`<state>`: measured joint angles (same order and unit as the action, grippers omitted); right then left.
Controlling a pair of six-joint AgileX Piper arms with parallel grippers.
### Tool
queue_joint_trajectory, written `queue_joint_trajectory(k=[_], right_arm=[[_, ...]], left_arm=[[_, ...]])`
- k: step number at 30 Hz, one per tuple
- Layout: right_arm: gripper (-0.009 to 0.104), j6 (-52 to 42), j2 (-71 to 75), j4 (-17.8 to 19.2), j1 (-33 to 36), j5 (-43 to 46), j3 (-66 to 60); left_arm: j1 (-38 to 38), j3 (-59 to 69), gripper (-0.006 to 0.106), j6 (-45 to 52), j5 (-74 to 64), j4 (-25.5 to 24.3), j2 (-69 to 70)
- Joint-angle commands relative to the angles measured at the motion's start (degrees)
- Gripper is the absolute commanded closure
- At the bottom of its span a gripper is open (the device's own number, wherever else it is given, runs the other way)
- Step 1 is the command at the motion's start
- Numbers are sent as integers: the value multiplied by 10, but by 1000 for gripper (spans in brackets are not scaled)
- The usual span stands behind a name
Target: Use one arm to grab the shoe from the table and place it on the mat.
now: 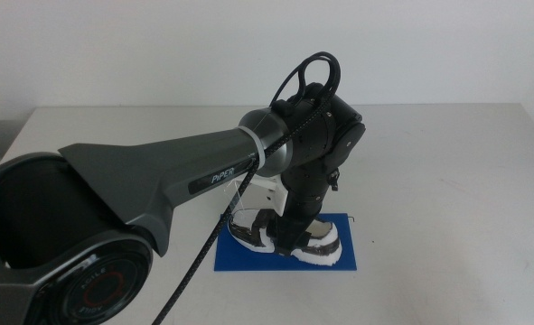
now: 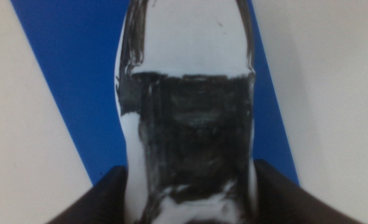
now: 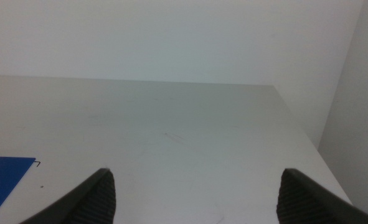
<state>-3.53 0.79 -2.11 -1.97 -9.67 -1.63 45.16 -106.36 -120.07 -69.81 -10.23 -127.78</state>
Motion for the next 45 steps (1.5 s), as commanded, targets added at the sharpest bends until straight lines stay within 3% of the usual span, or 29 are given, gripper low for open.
queue_joint_trajectory(k=[1, 4, 7, 28, 33, 37, 41, 45], right_arm=[[29, -7, 12, 5, -3, 45, 5], [29, -7, 12, 5, -3, 45, 5], [29, -7, 12, 5, -3, 45, 5], [29, -7, 12, 5, -3, 45, 5], [29, -7, 12, 5, -3, 45, 5], [29, -7, 12, 5, -3, 45, 5], [29, -7, 12, 5, -3, 45, 5], [29, -7, 12, 5, -3, 45, 5]], left_arm=[[0, -17, 29, -13, -58, -5, 38], [0, -18, 14, -13, -58, -4, 40], [0, -18, 10, -13, -58, -4, 48], [-7, -18, 25, -13, -57, -11, 160], [-7, -17, 25, -9, -57, -46, 205], [-7, -17, 25, 34, -57, -110, 251], [-14, -17, 26, 116, -57, -176, 293], [-43, -17, 34, 248, -57, -208, 325]])
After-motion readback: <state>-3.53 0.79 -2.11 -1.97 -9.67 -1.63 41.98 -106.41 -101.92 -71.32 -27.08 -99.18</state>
